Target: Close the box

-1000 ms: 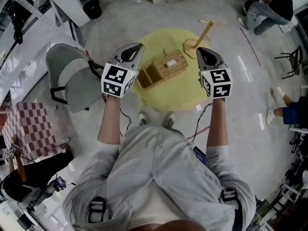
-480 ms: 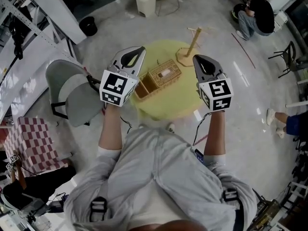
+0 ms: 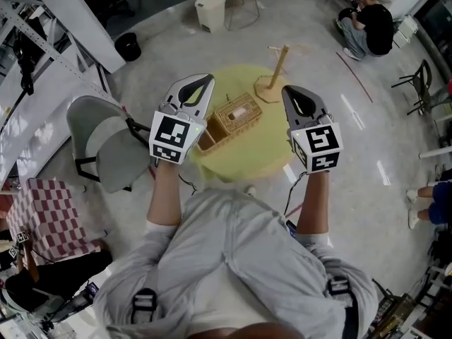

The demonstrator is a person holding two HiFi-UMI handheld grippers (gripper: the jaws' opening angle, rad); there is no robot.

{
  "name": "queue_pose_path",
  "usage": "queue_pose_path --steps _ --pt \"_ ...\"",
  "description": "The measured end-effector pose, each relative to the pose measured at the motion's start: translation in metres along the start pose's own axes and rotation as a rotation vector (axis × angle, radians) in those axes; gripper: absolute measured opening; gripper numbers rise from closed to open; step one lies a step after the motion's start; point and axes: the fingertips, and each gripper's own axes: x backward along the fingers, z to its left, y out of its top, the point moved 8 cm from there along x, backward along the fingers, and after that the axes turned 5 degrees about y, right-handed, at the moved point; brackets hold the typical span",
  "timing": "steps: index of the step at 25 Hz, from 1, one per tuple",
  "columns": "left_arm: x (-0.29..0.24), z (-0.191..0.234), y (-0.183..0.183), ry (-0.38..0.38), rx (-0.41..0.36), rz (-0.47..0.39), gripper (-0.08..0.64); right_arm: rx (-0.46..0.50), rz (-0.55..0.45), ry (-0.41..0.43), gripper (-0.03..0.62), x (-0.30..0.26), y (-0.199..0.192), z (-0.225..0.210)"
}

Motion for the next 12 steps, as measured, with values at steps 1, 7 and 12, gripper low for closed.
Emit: queue_pose_path --steps 1,7,12 --pt "-0.0012 -0.0004 -0.0006 0.000 -0.001 0.005 0.028 0.001 0.003 0.002 0.021 -0.0011 -0.0004 -0.0004" --pt "-0.0064 -0.0078 -0.0003 -0.008 -0.011 0.022 0.028 -0.007 0.013 0.008 0.021 0.0001 -0.0066 -0.0025" --pt "-0.0088 -0.0093 -0.0019 -0.020 -0.010 0.028 0.028 -0.007 0.022 0.014 0.021 -0.0042 -0.0081 -0.0014"
